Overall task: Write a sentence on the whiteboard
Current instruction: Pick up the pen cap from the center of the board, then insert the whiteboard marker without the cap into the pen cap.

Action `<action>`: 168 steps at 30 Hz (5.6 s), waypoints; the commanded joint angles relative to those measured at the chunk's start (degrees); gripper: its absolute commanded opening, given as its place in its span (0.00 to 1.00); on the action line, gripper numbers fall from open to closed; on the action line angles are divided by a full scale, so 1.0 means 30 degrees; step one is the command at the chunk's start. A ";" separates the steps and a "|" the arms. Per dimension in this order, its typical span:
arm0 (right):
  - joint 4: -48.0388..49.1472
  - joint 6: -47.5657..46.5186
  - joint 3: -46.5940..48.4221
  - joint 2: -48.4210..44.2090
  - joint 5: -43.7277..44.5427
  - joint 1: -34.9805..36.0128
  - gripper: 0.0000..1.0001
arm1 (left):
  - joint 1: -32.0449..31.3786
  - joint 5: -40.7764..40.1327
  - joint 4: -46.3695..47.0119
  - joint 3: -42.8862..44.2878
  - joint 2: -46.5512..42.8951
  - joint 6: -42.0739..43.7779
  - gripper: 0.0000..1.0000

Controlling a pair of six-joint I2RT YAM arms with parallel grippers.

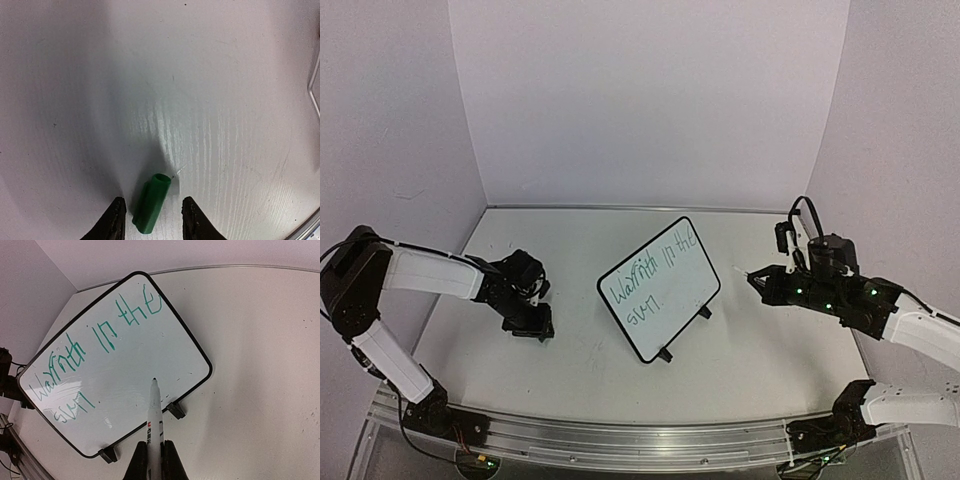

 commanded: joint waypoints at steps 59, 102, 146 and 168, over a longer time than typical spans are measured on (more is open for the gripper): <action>-0.2618 -0.1861 0.3202 -0.1077 -0.7994 -0.0029 0.00 | -0.1561 -0.1232 -0.2466 0.1506 -0.7011 0.2480 0.00; -0.5714 -0.0564 0.9761 0.7926 -2.1075 0.2449 0.00 | -0.9027 0.8698 -0.7260 1.1685 -0.2958 1.1256 0.00; -0.5906 -0.1136 1.0031 0.8920 -2.1144 0.3101 0.00 | -0.9592 0.8706 -0.7559 1.2459 -0.2077 1.1539 0.00; -0.6142 -0.1486 1.0504 1.0081 -2.1228 0.3725 0.00 | -0.9801 0.8917 -0.7683 1.3382 -0.1598 1.1937 0.00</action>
